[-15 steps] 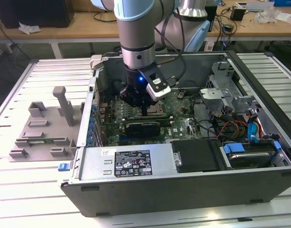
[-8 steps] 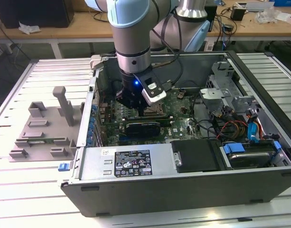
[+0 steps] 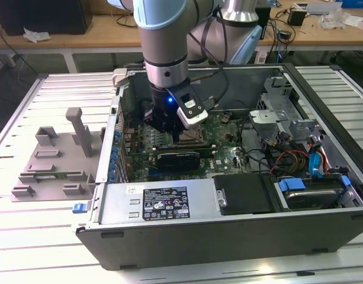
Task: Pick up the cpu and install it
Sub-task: 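Install the second cpu locking lever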
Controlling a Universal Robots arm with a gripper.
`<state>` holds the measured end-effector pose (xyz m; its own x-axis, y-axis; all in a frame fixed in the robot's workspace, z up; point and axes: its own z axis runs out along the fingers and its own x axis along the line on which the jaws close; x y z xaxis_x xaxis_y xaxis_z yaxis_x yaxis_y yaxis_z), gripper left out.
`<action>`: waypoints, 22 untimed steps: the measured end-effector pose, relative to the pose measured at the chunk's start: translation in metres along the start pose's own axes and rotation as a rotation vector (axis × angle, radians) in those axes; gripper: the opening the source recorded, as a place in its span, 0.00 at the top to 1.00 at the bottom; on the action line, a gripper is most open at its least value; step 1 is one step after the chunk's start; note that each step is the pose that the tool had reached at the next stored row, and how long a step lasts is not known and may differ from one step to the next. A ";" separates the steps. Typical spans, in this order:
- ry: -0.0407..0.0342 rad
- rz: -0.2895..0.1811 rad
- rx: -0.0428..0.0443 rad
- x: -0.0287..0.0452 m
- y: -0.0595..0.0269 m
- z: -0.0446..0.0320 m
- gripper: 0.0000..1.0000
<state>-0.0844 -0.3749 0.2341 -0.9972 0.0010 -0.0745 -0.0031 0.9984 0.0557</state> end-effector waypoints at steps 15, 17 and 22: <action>-0.0001 0.000 0.0002 -0.0079 0.0021 -0.0382 0.89; -0.0001 0.000 0.0001 -0.0134 0.0020 -0.0361 0.89; -0.0001 0.000 0.0003 -0.0149 0.0011 -0.0195 0.89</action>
<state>-0.0709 -0.3749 0.2547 -0.9972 0.0009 -0.0746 -0.0033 0.9985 0.0555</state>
